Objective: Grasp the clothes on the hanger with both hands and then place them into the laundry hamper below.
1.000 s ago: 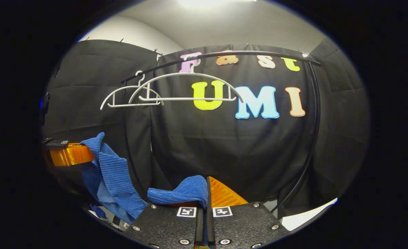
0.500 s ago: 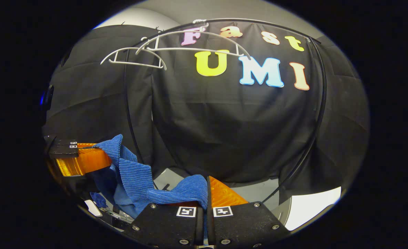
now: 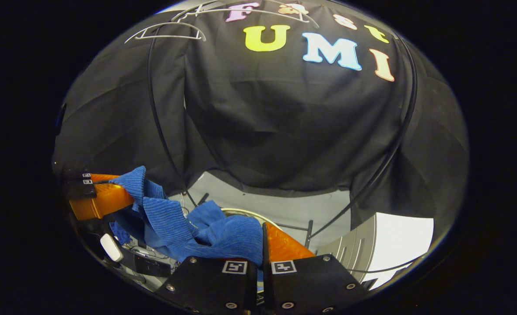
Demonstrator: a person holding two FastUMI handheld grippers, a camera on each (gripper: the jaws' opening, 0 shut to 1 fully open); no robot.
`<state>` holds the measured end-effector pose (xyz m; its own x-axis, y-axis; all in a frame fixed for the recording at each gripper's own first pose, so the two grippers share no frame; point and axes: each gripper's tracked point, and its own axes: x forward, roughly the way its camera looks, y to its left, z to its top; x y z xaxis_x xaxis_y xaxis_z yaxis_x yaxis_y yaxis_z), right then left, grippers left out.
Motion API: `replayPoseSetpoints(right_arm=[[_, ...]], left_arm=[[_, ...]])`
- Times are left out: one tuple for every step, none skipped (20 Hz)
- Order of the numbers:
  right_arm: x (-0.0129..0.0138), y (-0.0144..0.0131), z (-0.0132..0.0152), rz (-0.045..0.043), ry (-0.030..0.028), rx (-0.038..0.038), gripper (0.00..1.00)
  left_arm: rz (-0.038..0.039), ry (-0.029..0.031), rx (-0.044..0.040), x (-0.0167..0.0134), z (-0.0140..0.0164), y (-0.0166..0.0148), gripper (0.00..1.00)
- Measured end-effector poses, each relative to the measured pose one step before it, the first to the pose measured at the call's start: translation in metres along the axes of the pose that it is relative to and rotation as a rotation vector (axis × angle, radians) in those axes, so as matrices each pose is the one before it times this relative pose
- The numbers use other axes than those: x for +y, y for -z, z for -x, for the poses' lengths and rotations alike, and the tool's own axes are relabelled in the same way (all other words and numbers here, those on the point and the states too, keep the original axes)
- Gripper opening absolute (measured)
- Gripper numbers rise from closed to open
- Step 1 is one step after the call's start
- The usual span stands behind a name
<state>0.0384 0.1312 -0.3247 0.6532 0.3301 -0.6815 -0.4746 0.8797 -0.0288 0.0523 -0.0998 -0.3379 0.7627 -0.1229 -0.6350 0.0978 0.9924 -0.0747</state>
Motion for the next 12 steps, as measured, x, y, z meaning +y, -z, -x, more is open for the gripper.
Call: replayPoseSetpoints(right_arm=[[-0.00032,0.00749,-0.00253,0.00411,0.00223,0.01976,0.09],[-0.00061,0.00793,-0.00215,0.00424,0.00151,0.01894,0.09],[0.00112,0.00529,0.00022,0.00346,-0.00301,0.01507,0.12],[0.00122,0.00176,0.00218,0.00174,-0.00566,-0.00114,0.13],[-0.00017,0.00149,0.00156,0.00777,-0.00039,0.00094,0.15],[-0.00038,-0.00199,0.00416,0.00480,0.00355,-0.00982,0.19],[-0.00153,-0.00271,0.00193,0.00412,0.00447,-0.00874,0.32],[-0.00077,-0.00015,0.00029,-0.00076,0.00176,-0.00968,0.46],[-0.00113,-0.00483,0.00321,-0.00357,0.00142,-0.01101,0.63],[-0.00122,-0.00348,0.00242,-0.00460,0.00388,-0.01200,0.71],[-0.00106,-0.00457,0.00297,-0.00438,0.00455,-0.01405,0.87],[0.00031,-0.00347,0.00534,-0.00281,0.00674,-0.01648,0.92]], left_arm=[[-0.00572,-0.00120,0.03282,-0.00046,-0.00396,0.01113,0.03],[-0.00106,-0.00205,0.03153,0.00100,-0.00546,0.01263,0.05],[0.00265,-0.00481,0.02428,0.00245,-0.00240,0.01041,0.03],[0.00697,-0.00250,0.01418,0.00208,0.00024,0.00812,0.04],[0.00828,0.00220,0.00219,0.00217,0.00318,0.00381,0.22],[0.00338,0.00087,-0.00990,0.00078,0.00435,-0.00164,0.40],[0.00142,-0.00156,-0.00754,0.00089,0.00217,-0.00247,0.57],[-0.00218,-0.00893,-0.00887,0.00317,0.00295,-0.00249,0.75],[-0.00130,-0.00943,-0.01039,0.00363,0.00244,-0.00432,0.93],[0.00029,-0.00935,-0.01094,0.00215,0.00228,-0.00470,0.93],[-0.00005,-0.00343,-0.01384,0.00166,0.00347,-0.00613,0.87],[0.00124,-0.00380,-0.01993,0.00250,0.00538,-0.00701,0.87]])
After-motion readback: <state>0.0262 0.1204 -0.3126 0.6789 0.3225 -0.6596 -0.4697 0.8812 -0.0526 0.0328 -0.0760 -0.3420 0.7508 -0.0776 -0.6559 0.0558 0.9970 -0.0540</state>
